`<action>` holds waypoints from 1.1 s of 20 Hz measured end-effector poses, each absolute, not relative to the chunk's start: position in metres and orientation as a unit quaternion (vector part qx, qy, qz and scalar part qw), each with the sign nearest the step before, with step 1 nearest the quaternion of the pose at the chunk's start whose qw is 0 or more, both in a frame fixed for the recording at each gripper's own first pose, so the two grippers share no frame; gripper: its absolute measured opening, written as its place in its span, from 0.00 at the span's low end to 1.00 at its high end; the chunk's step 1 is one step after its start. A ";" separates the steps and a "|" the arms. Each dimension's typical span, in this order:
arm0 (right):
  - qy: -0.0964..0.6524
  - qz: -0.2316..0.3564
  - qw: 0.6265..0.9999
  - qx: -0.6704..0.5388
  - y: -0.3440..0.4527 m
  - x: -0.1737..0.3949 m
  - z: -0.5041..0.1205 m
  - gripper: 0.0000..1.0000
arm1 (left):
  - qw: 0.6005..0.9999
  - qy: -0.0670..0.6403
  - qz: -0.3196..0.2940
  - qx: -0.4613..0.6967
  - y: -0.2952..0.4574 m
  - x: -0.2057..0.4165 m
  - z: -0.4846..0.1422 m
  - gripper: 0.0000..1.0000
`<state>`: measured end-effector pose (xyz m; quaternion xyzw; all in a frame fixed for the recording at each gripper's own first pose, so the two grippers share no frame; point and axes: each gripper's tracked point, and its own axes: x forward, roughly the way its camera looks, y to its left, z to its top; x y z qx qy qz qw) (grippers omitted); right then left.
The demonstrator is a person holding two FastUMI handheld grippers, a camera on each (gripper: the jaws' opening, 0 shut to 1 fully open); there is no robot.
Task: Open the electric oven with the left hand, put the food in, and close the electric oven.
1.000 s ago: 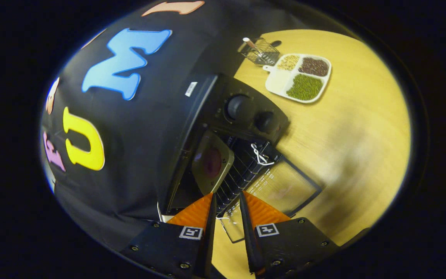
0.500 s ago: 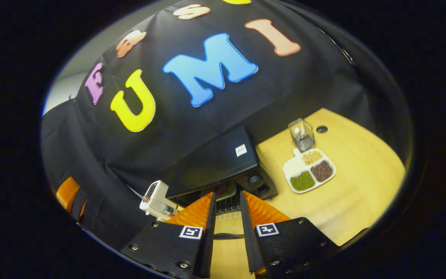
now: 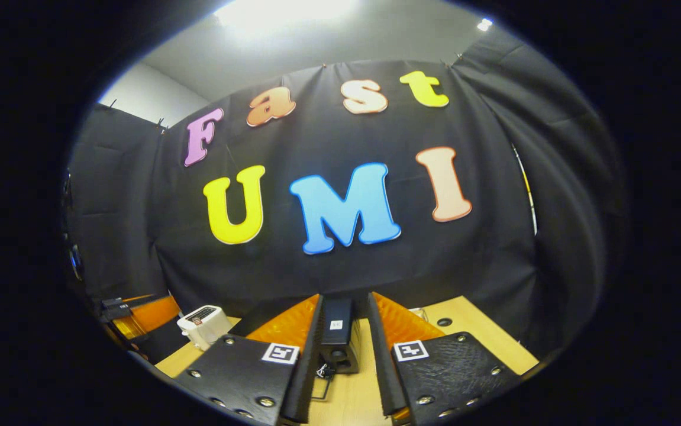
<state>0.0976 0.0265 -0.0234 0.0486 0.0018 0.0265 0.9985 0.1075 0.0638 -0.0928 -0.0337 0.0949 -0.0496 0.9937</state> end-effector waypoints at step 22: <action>0.053 -0.006 0.997 0.059 -0.040 0.104 -0.064 0.79 | 0.828 0.557 -0.061 -0.023 0.033 0.071 -0.433 0.96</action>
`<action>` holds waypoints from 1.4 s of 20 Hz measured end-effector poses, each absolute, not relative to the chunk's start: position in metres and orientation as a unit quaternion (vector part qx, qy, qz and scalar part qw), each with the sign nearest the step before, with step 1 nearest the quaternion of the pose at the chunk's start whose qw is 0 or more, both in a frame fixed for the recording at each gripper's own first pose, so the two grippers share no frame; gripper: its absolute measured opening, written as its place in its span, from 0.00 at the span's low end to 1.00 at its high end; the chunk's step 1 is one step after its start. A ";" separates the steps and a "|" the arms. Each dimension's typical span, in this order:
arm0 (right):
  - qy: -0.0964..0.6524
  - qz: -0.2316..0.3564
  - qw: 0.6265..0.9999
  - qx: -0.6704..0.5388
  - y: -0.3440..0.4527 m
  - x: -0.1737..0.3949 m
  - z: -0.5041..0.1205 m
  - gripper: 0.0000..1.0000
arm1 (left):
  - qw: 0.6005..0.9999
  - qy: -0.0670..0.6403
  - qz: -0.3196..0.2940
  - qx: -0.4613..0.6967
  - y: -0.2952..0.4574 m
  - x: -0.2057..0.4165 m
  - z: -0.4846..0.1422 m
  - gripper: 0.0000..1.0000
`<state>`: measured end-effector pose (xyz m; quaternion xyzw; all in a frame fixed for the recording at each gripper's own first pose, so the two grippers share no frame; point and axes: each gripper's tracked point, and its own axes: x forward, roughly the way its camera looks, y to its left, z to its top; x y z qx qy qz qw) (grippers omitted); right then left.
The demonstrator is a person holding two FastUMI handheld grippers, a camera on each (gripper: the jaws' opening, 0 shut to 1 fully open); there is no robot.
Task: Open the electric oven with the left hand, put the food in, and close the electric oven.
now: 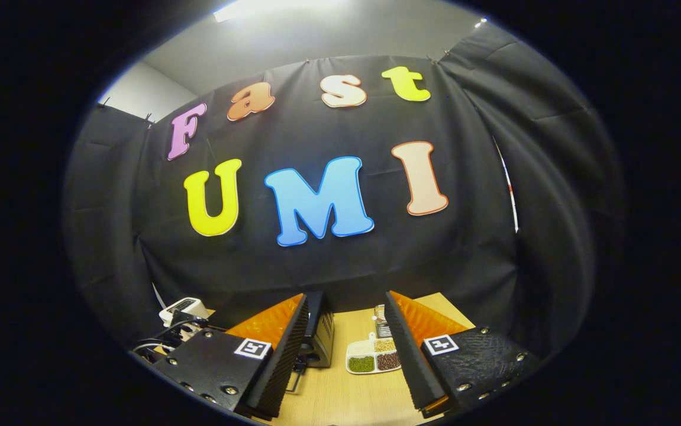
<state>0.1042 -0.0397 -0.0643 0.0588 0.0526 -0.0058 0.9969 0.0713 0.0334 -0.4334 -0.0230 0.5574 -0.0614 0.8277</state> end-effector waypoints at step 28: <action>0.073 -0.031 0.995 0.062 -0.050 0.115 -0.081 0.79 | 0.805 0.591 -0.049 0.003 0.052 0.091 -0.488 0.96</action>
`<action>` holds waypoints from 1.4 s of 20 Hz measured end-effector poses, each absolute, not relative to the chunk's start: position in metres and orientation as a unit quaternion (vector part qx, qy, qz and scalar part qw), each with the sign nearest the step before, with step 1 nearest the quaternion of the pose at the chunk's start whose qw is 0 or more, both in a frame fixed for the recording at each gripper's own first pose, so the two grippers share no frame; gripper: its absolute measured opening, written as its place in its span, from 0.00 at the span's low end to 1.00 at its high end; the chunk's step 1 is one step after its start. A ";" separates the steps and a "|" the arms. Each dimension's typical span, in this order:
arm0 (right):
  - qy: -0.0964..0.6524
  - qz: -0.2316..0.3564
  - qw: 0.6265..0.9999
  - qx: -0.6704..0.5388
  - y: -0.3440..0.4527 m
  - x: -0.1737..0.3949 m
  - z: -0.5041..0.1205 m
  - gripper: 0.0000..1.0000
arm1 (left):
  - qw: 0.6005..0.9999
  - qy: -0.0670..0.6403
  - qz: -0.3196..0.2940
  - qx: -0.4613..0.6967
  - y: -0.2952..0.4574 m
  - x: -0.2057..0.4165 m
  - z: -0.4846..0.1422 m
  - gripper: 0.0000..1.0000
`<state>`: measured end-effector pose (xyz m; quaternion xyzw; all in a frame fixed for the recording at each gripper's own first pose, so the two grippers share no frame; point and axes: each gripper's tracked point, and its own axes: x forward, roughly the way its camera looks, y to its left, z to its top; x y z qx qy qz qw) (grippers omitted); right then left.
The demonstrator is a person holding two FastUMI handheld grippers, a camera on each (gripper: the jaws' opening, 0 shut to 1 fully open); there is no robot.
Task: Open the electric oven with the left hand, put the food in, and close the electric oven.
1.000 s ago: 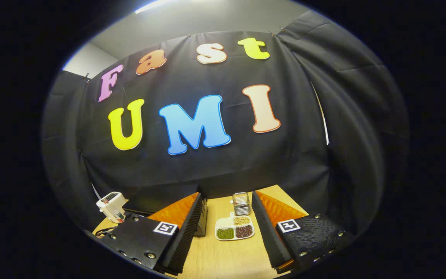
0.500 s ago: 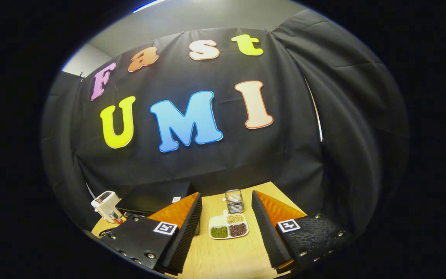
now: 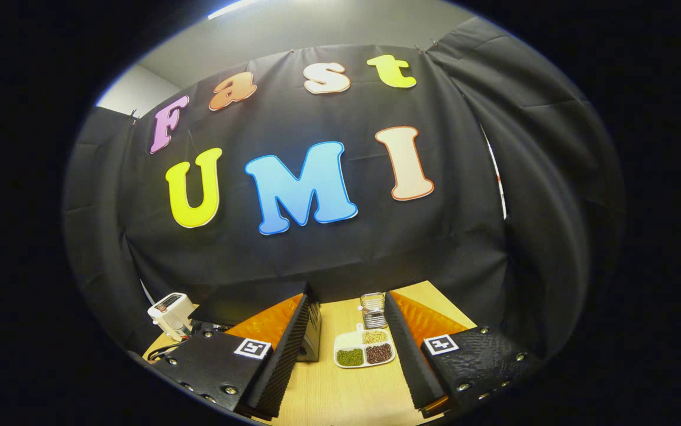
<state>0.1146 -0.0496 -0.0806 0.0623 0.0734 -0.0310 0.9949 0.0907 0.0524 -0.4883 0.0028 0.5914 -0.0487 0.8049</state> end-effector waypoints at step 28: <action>0.054 -0.005 0.997 0.056 -0.058 0.105 -0.063 0.79 | 0.947 0.318 -0.024 0.035 0.041 0.145 -0.298 1.00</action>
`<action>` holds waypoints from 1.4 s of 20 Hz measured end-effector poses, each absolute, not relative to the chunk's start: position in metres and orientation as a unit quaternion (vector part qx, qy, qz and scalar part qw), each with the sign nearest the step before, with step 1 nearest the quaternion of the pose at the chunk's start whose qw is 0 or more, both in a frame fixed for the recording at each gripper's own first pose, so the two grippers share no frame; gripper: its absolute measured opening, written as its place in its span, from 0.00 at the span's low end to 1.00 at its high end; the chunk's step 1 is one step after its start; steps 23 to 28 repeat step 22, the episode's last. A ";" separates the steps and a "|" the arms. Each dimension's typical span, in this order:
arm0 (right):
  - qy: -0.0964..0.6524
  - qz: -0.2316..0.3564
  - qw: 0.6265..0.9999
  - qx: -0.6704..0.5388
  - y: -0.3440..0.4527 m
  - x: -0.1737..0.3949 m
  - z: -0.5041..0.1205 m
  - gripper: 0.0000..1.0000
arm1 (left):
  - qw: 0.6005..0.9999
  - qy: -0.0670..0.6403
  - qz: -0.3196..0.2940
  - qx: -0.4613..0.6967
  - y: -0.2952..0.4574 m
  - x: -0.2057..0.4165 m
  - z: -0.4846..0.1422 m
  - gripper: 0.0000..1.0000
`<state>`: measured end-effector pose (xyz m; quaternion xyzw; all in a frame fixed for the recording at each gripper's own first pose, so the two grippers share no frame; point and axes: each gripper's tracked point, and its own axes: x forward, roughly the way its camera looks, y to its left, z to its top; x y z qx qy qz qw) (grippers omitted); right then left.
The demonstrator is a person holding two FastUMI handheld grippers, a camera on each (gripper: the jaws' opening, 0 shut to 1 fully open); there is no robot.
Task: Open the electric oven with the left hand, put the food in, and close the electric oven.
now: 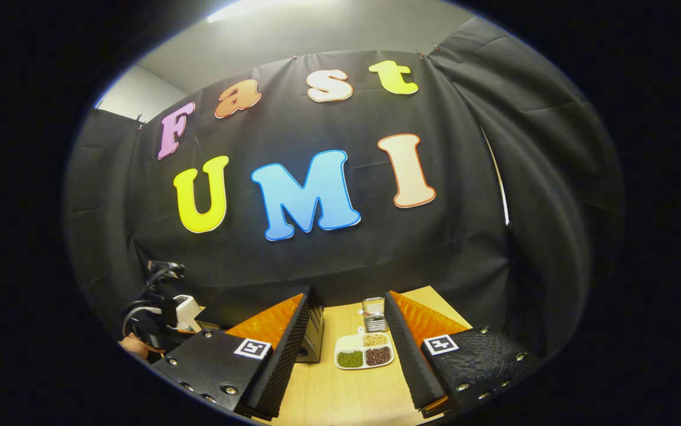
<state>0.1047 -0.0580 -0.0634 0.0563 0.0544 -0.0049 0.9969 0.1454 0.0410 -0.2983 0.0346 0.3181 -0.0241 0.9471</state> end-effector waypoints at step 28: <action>-0.036 0.021 0.999 0.016 0.038 0.051 0.024 0.89 | 0.999 0.009 -0.038 -0.018 0.052 0.034 -0.033 0.96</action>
